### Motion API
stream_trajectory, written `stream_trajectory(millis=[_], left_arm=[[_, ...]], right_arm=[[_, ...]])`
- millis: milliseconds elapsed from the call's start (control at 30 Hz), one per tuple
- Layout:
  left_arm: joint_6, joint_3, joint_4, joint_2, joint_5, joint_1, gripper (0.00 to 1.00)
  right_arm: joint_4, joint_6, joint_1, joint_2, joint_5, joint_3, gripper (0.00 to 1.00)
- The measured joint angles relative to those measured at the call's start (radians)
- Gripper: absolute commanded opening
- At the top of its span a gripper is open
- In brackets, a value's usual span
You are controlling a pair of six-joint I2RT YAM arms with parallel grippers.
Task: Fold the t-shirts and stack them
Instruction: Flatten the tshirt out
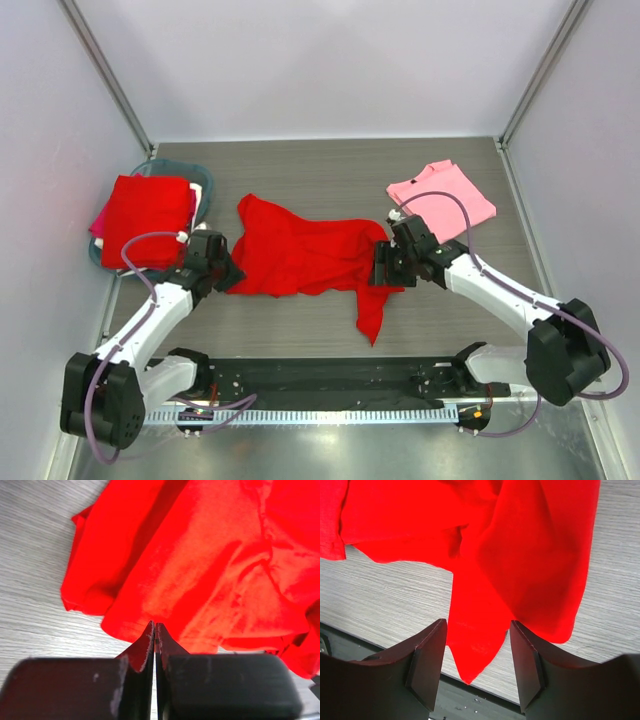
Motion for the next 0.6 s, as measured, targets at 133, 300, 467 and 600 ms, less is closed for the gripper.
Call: stream_trajectory(millis=[133,300,467,600], left_arm=[[0.003,0.013,-0.007,-0.013,0.019,0.000,0.00],[0.010,0.026,-0.021,-0.017,0.024,0.000,0.18],[0.029,0.039,-0.045,-0.001,-0.012,0.000,0.26],[0.031,0.039,-0.042,0.043,-0.017,0.000,0.29]], right_arm=[[0.004,0.000,0.026,0.014,0.014,0.000,0.61],[0.007,0.000,0.079,0.040,0.042,0.000,0.59],[0.008,0.003,0.111,0.072,0.093,0.003,0.57],[0.010,0.008,0.116,0.117,0.183,0.005,0.57]])
